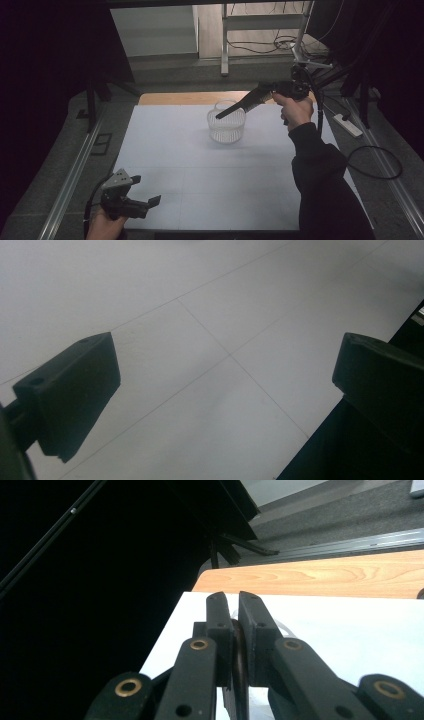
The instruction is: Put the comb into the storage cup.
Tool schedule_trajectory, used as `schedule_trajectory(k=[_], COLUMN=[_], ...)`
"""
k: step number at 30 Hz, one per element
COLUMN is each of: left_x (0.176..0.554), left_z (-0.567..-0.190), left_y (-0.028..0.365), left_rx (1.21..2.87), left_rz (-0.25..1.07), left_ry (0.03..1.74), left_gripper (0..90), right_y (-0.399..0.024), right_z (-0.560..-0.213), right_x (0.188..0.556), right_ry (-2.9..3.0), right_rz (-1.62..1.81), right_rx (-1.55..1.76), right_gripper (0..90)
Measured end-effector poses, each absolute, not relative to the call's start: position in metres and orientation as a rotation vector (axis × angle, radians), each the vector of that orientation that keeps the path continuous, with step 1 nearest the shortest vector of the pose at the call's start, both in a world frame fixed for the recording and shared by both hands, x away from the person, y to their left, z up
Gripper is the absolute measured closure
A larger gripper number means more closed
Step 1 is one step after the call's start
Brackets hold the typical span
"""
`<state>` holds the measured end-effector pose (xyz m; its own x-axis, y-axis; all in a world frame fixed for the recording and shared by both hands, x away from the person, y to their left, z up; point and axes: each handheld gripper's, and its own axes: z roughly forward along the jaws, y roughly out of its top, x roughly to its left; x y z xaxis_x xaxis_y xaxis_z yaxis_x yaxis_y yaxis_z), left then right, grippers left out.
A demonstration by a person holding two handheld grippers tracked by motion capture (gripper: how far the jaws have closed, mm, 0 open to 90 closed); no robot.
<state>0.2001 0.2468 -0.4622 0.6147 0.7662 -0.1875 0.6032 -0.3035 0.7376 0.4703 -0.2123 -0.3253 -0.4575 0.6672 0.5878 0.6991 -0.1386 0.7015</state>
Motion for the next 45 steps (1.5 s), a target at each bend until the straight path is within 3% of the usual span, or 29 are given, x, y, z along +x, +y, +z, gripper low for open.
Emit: schedule_trajectory(k=[45], left_x=[0.202], left_z=[-0.463], left_y=[0.249], left_rx=[2.007], left_rz=[0.238], left_ry=[1.097], left_gripper=[0.0], right_y=[-0.182], right_z=[-0.364], right_x=[0.5], right_ry=[-2.158], right_rz=[-1.596], right_rx=[-1.688], right_gripper=[84.2])
